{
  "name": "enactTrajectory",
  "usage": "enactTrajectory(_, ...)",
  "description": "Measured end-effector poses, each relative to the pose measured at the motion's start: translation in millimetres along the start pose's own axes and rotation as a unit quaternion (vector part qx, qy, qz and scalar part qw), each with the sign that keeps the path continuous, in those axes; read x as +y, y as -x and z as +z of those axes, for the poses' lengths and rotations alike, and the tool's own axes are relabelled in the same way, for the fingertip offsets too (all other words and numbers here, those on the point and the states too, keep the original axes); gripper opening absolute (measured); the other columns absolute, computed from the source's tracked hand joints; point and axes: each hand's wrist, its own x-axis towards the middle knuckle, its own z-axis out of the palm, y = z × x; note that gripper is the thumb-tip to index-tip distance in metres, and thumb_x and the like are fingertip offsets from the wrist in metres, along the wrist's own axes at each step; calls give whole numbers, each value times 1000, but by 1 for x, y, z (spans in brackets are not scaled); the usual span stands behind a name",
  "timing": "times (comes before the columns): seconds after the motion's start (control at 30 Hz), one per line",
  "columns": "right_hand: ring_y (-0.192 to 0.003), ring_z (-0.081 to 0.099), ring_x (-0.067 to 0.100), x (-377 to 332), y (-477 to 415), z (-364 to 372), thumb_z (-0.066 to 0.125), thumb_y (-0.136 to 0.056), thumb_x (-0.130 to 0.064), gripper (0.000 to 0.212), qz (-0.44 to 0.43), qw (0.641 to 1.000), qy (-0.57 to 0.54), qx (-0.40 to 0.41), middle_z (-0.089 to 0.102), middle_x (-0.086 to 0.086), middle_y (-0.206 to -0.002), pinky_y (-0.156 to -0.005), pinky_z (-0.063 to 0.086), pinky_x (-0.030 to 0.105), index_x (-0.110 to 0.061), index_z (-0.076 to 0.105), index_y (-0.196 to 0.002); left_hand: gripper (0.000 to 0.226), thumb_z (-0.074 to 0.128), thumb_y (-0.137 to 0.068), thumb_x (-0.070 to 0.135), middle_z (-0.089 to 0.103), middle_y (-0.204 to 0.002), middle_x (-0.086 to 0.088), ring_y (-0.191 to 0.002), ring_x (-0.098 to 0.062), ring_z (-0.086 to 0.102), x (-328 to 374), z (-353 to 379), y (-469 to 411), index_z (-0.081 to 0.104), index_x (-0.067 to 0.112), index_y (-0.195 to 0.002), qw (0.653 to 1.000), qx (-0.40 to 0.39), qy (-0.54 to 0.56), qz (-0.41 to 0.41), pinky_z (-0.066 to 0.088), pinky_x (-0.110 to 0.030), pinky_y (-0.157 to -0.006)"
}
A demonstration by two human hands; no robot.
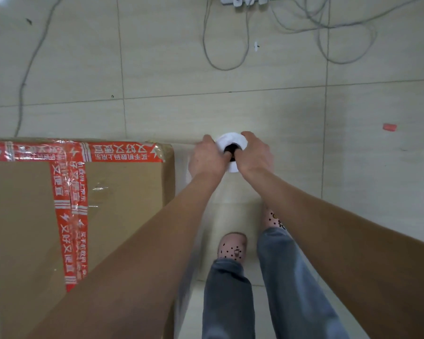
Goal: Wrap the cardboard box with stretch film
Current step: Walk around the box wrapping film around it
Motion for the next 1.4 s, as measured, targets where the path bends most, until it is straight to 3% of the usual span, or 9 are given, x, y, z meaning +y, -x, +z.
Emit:
enactTrajectory(0.1, -102, 59, 29, -2, -5, -7, 41, -86, -11, 45, -6, 999, 22, -35, 62, 5, -117, -75, 46, 32, -26, 50, -127, 32, 56, -87, 19, 55, -112, -12, -99, -33, 58, 12, 0, -1, 46, 5, -114, 992, 5, -107, 71, 38, -33, -64)
enactTrajectory(0.37, -93, 58, 30, -5, -8, -10, 39, -92, -16, 28, -26, 997, 37, -65, 63, 8, -108, -69, 40, 30, -22, 54, -115, 32, 47, -92, 9, 47, -122, -9, -108, -27, 51, 34, -7, -5, 44, 8, -123, 936, -7, -280, 214, 35, -33, -66)
enactTrajectory(0.5, -86, 58, 27, -11, -15, -11, 43, -90, -13, 28, -16, 996, 43, -77, 65, 7, -102, -67, 43, 30, -23, 56, -113, 27, 50, -90, 7, 51, -119, -8, -107, -27, 54, 40, -11, -17, 52, 8, -117, 927, -46, -306, 213, 38, -34, -66)
enactTrajectory(0.67, -81, 56, 24, -15, -24, -14, 50, -86, -11, 27, -21, 995, 68, -70, 65, 4, -99, -66, 44, 29, -23, 60, -109, 20, 55, -82, 2, 63, -104, -8, -91, -27, 59, 48, -19, -34, 61, 9, -100, 917, -95, -329, 204, 39, -30, -65)
enactTrajectory(0.83, -84, 58, 26, -41, -35, -11, 51, -83, -13, 31, -57, 987, 140, -59, 66, 2, -100, -63, 40, 28, -27, 62, -108, 18, 52, -80, 5, 64, -99, -10, -81, -27, 54, 40, -37, -52, 63, 9, -94, 948, -80, -258, 167, 39, -30, -64)
enactTrajectory(1.03, -96, 61, 28, -87, -49, -2, 49, -82, -13, 29, -98, 972, 204, -59, 64, 1, -107, -65, 37, 28, -30, 62, -103, 10, 50, -83, 8, 65, -99, -12, -91, -30, 60, 21, -62, -78, 60, 11, -86, 985, -62, -143, 79, 38, -30, -64)
enactTrajectory(1.1, -96, 61, 27, -101, -52, 2, 51, -81, -14, 29, -106, 972, 201, -55, 64, 1, -107, -65, 37, 28, -31, 62, -103, 7, 52, -82, 10, 65, -97, -13, -90, -31, 61, 13, -71, -88, 58, 10, -84, 992, -55, -105, 43, 39, -30, -63)
enactTrajectory(1.27, -109, 56, 26, -124, -51, 19, 56, -86, -23, 45, -102, 982, 148, -55, 58, 3, -122, -79, 41, 30, -25, 49, -130, 9, 60, -81, 16, 62, -86, -11, -83, -31, 60, -11, -92, -102, 55, 9, -79, 998, -16, 14, -67, 39, -30, -61)
enactTrajectory(1.4, -104, 58, 28, -134, -49, 36, 56, -88, -32, 48, -39, 989, 90, -112, 59, 7, -118, -71, 38, 29, -18, 42, -132, 21, 66, -81, 24, 64, -91, -12, -81, -28, 58, -28, -99, -108, 61, 5, -90, 984, 13, 98, -145, 37, -28, -61)
